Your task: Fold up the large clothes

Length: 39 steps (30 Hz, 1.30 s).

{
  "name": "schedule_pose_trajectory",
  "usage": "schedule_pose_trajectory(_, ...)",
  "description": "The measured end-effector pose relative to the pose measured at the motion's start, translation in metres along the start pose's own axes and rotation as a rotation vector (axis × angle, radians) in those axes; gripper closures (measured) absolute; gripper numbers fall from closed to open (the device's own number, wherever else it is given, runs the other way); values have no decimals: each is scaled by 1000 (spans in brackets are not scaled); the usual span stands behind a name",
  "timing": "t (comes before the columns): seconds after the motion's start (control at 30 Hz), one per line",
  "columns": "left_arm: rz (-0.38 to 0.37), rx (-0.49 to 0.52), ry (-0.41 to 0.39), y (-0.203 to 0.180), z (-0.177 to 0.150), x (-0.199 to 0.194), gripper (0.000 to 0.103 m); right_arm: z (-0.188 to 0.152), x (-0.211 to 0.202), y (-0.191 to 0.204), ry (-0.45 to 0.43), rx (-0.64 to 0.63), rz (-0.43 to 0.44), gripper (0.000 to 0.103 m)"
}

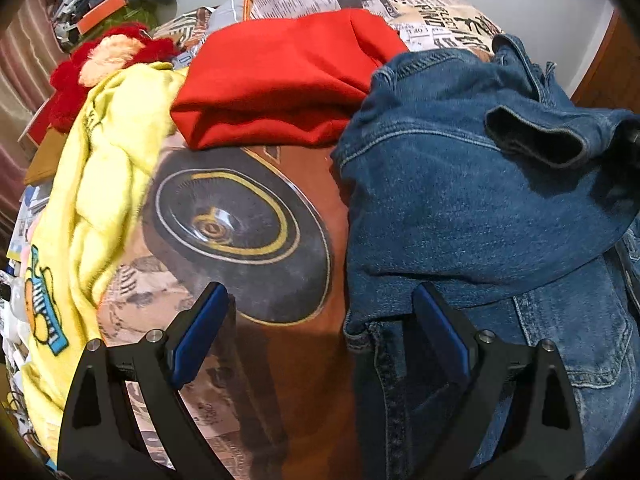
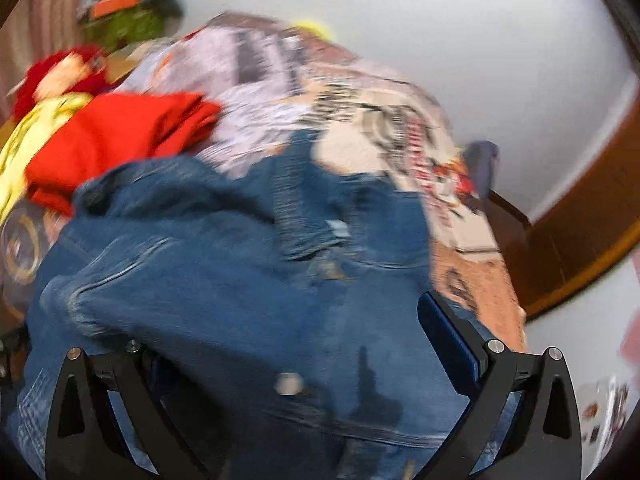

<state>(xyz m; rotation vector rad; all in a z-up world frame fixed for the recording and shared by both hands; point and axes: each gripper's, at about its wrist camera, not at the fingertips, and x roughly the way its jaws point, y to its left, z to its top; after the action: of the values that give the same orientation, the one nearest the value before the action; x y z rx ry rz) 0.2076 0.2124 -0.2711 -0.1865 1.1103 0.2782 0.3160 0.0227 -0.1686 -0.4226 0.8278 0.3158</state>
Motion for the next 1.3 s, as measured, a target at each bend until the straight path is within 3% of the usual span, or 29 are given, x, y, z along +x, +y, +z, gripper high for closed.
schedule_pose_trajectory(0.17,-20,18,0,-8,-2,2,4,-20,0,-61,54,216,39,1)
schedule_pose_trajectory(0.33,-22,59,2,-20,-5,8,1,-57,3,-93,138,374,108,1)
schedule_pose_trajectory(0.53,-27,12,51,-12,-3,18,1,-97,7,-122,215,535,148,2)
schedule_pose_trajectory(0.83,-19,-1,45,-17,-7,18,0,-127,-7,-135,223,604,218,2)
schedule_pose_trajectory(0.9,-26,-24,57,-16,-10,18,0,-131,-10,-134,228,586,204,2)
schedule_pose_trajectory(1.0,-4,-19,69,-18,-12,12,0,-133,-12,-117,268,423,162,2)
schedule_pose_trajectory(1.13,23,62,23,-30,-14,-12,0,-133,-24,-99,255,257,121,2)
schedule_pose_trajectory(1.3,11,170,-68,-55,-8,-48,0,-112,-37,-80,185,117,136,2)
